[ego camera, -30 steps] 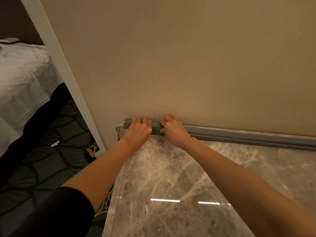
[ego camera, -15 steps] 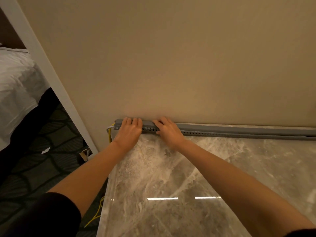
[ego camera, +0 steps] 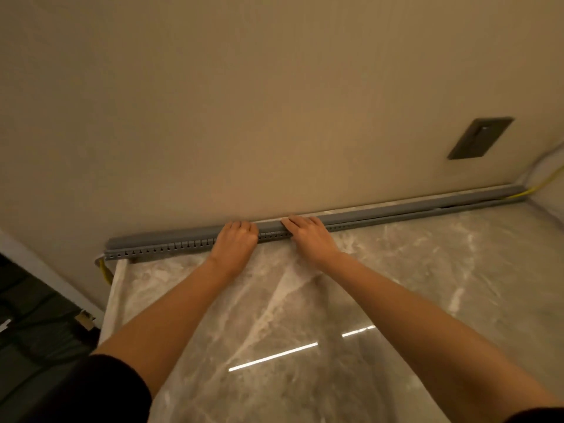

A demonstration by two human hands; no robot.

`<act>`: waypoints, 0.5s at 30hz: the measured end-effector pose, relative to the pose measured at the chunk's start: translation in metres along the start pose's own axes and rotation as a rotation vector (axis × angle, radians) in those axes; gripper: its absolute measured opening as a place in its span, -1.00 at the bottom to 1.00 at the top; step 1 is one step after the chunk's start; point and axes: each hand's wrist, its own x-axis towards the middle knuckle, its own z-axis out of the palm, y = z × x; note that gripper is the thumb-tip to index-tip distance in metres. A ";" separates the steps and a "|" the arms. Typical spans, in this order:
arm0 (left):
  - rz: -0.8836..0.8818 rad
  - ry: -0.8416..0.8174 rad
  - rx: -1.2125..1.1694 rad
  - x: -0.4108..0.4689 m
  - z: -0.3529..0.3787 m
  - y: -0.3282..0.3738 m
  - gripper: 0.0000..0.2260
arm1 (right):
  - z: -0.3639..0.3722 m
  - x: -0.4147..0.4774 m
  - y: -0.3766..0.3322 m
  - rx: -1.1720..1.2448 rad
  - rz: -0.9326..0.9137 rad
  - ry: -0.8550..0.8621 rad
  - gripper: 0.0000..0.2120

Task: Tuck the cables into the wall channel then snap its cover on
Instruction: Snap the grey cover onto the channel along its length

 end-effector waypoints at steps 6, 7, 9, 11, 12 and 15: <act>-0.007 -0.037 -0.039 0.051 -0.026 0.086 -0.70 | -0.003 -0.025 0.101 0.000 0.079 0.013 -0.46; -0.007 -0.039 -0.046 0.061 -0.032 0.105 -0.71 | -0.001 -0.029 0.123 -0.003 0.083 0.016 -0.47; -0.017 -0.052 -0.075 0.082 -0.043 0.139 -0.71 | 0.002 -0.034 0.165 -0.009 0.087 0.028 -0.48; -0.038 -0.067 -0.118 0.106 -0.051 0.171 -0.74 | 0.005 -0.039 0.207 -0.016 0.085 0.044 -0.50; -0.050 -0.070 -0.144 0.116 -0.055 0.183 -0.75 | 0.006 -0.040 0.224 -0.015 0.085 0.050 -0.52; -0.076 -0.050 -0.235 0.149 -0.067 0.226 -0.75 | 0.004 -0.048 0.280 -0.004 0.078 0.038 -0.56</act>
